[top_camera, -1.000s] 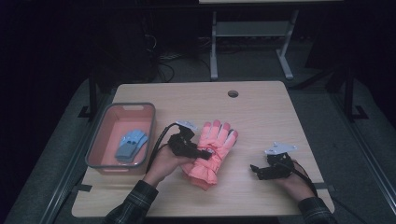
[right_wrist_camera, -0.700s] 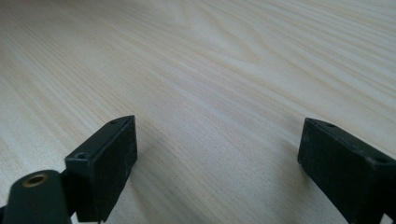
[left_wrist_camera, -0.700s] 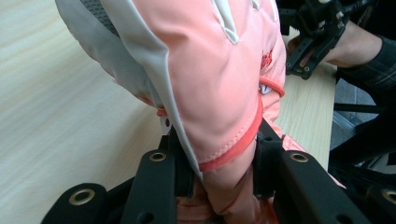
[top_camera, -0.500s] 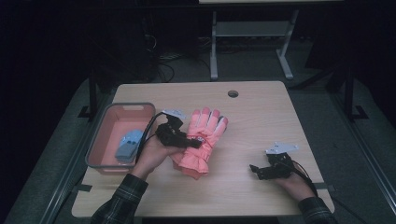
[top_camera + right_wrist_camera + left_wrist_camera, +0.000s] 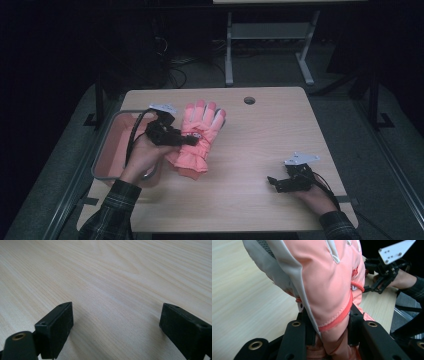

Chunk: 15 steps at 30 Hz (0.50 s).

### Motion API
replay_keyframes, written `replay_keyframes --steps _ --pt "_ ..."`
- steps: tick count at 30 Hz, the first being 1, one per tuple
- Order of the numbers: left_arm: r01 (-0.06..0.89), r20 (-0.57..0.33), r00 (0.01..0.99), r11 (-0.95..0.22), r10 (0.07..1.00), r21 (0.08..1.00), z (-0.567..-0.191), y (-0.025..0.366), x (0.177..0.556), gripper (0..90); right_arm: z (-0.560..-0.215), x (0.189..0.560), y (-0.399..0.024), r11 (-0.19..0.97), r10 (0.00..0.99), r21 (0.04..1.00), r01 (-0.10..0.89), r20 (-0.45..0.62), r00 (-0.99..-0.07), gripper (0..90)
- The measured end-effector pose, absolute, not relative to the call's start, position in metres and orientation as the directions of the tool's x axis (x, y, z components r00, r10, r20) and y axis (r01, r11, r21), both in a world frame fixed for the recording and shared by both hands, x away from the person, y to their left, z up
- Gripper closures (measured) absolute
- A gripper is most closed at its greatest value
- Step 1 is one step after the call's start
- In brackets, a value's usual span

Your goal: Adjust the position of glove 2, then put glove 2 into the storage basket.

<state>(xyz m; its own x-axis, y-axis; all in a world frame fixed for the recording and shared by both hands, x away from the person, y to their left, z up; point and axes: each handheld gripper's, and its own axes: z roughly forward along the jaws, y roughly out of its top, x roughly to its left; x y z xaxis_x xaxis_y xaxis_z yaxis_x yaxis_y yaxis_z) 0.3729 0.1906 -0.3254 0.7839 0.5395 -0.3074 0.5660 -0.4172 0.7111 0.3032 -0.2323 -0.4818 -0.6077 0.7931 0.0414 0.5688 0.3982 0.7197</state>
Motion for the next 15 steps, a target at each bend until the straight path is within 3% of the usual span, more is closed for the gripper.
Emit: replay_keyframes --steps 15 --pt "0.613 -0.306 0.684 -0.295 0.662 0.732 -0.305 0.28 0.371 67.4 -0.482 0.303 -0.232 0.399 0.793 0.719 0.569 0.041 -0.608 11.5"
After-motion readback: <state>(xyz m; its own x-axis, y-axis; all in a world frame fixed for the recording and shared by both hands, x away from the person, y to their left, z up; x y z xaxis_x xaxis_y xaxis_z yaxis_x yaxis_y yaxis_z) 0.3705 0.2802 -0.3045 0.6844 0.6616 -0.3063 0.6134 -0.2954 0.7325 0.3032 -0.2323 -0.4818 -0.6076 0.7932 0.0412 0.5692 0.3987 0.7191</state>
